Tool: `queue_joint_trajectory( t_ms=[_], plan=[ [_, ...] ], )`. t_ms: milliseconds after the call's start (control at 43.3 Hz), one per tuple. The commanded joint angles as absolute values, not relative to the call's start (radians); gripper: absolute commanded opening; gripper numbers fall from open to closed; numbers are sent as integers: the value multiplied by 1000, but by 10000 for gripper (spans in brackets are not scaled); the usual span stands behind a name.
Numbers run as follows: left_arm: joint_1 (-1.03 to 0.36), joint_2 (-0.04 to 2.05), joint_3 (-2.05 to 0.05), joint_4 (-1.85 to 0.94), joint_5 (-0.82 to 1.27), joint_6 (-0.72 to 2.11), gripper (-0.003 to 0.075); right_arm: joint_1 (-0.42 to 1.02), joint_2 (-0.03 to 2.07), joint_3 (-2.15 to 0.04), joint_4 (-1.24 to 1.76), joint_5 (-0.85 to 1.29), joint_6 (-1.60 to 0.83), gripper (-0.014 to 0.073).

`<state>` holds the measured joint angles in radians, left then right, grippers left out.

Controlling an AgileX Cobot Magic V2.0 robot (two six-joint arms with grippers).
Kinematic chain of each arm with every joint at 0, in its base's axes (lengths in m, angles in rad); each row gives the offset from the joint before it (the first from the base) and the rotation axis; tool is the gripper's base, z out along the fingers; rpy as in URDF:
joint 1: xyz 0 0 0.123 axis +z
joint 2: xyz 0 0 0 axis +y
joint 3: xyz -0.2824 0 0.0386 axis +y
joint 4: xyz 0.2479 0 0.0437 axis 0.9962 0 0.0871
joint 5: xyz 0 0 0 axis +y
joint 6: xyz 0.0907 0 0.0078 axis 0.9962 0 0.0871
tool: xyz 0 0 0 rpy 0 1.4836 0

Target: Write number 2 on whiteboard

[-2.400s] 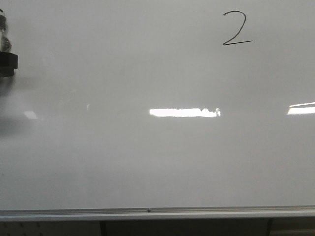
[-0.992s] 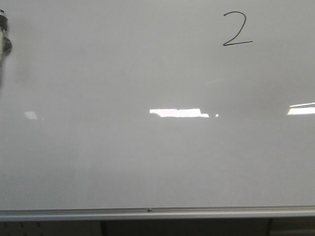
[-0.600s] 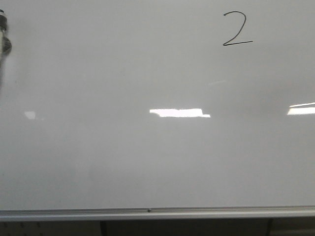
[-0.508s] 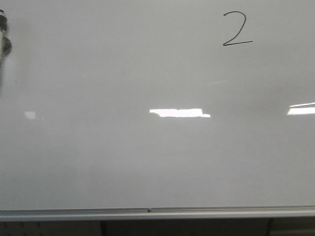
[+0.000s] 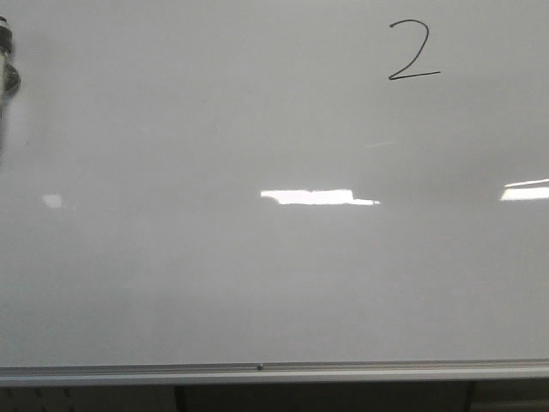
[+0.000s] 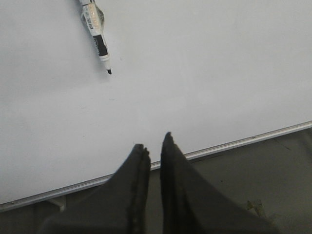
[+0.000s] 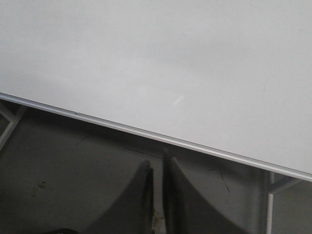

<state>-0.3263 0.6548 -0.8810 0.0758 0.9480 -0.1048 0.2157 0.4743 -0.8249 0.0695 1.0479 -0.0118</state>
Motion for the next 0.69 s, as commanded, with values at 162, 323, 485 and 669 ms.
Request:
queue_joint_trajectory(
  t_ms=[162, 323, 485, 669],
  plan=[
    [-335, 655, -907, 72, 866, -106, -19, 209, 480, -848, 57, 951, -11, -69],
    [-335, 655, -907, 72, 865, -106, -19, 209, 480, -848, 57, 947, -11, -69],
    [-335, 655, -907, 72, 865, -106, -20, 209, 480, -848, 57, 947, -11, -69],
    [-335, 655, -907, 72, 865, -106, -20, 209, 480, -848, 57, 947, -11, -69]
  ],
)
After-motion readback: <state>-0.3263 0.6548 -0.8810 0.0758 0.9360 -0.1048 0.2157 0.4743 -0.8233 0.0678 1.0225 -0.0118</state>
